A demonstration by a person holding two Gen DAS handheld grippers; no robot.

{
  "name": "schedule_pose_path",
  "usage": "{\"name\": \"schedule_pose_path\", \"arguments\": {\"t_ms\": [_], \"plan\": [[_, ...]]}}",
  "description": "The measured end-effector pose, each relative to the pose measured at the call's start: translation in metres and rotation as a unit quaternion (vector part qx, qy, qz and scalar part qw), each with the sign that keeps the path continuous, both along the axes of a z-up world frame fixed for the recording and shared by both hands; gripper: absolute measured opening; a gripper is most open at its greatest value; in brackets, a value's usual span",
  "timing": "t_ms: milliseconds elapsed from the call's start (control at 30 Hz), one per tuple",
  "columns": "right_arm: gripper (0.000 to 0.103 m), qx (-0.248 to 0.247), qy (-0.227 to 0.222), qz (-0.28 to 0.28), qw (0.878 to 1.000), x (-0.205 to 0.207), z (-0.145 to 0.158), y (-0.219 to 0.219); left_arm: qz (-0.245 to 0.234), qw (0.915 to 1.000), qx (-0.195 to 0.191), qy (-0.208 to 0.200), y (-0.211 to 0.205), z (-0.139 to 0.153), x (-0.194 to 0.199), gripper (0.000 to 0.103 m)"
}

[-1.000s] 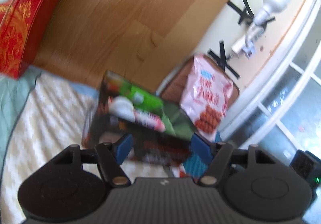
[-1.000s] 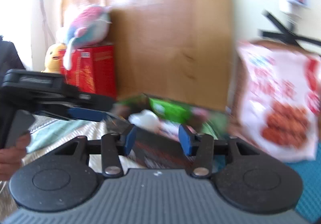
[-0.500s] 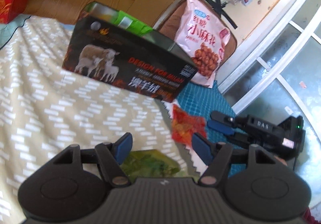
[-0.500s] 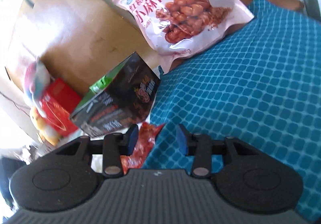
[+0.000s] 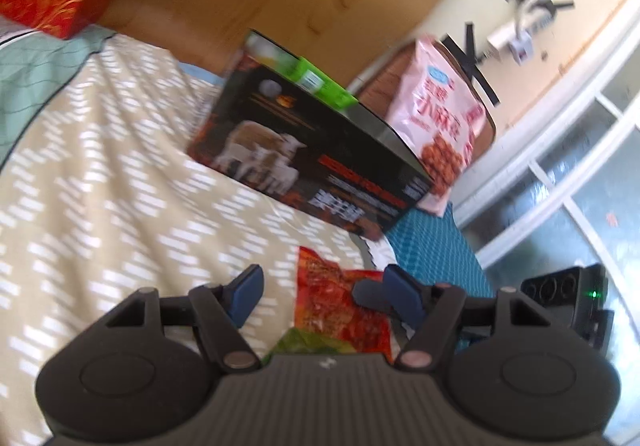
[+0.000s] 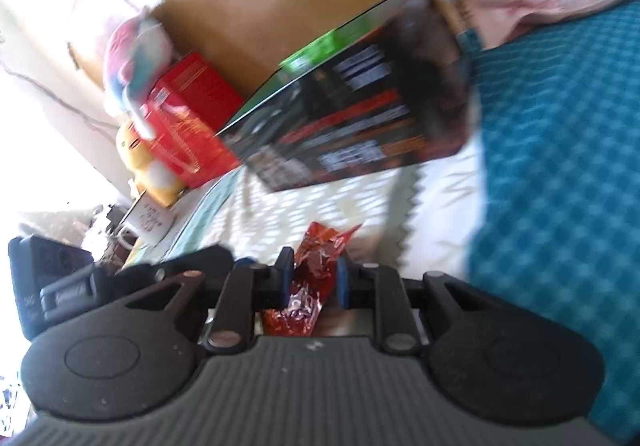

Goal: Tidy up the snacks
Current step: 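Grasp the red spicy snack packet with the right gripper, then carry the red packet into the black tin and open the right gripper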

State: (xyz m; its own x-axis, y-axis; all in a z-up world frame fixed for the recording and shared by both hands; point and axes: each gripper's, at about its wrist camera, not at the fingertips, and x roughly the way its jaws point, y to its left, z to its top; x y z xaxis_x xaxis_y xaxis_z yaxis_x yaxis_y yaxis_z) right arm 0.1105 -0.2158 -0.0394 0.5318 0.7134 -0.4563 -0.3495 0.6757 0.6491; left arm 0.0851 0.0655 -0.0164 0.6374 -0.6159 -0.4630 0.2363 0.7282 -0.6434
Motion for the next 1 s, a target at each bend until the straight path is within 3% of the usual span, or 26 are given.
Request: {"name": "schedule_pose_path", "arguments": {"t_ms": [267, 367, 467, 533, 567, 600, 633, 867, 1000], "plan": [[0.015, 0.117, 0.042, -0.031, 0.992, 0.007, 0.003, -0.018, 0.001, 0.9993, -0.038, 0.003, 0.012, -0.003, 0.003, 0.077], [0.014, 0.17, 0.052, -0.046, 0.983, 0.006, 0.008, -0.03, -0.018, 0.998, -0.06, -0.007, 0.012, -0.002, 0.001, 0.086], [0.014, 0.23, 0.066, -0.056, 0.969, 0.007, 0.007, -0.042, -0.037, 0.9957, -0.083, -0.016, 0.01, -0.001, -0.001, 0.086], [0.014, 0.26, 0.078, -0.053, 0.961, 0.007, 0.005, -0.043, -0.045, 0.9946, -0.091, -0.019, 0.007, 0.0, -0.001, 0.077], [0.014, 0.268, 0.081, -0.05, 0.959, 0.007, 0.004, -0.043, -0.047, 0.9944, -0.093, -0.019, 0.006, 0.0, -0.002, 0.061], [0.014, 0.269, 0.082, -0.048, 0.959, 0.007, 0.004, -0.041, -0.049, 0.9942, -0.095, -0.017, 0.006, 0.001, -0.001, 0.044], [0.014, 0.264, 0.081, -0.046, 0.96, 0.007, 0.005, -0.04, -0.049, 0.9939, -0.098, -0.014, 0.005, 0.002, 0.001, 0.04], [0.014, 0.23, 0.025, -0.047, 0.972, 0.028, 0.041, -0.034, -0.033, 0.9962, -0.05, -0.063, 0.001, 0.053, 0.024, 0.033], [0.014, 0.162, -0.042, -0.065, 0.984, 0.044, 0.07, -0.027, -0.014, 0.9971, -0.015, -0.074, -0.011, 0.078, 0.062, 0.033]]}}
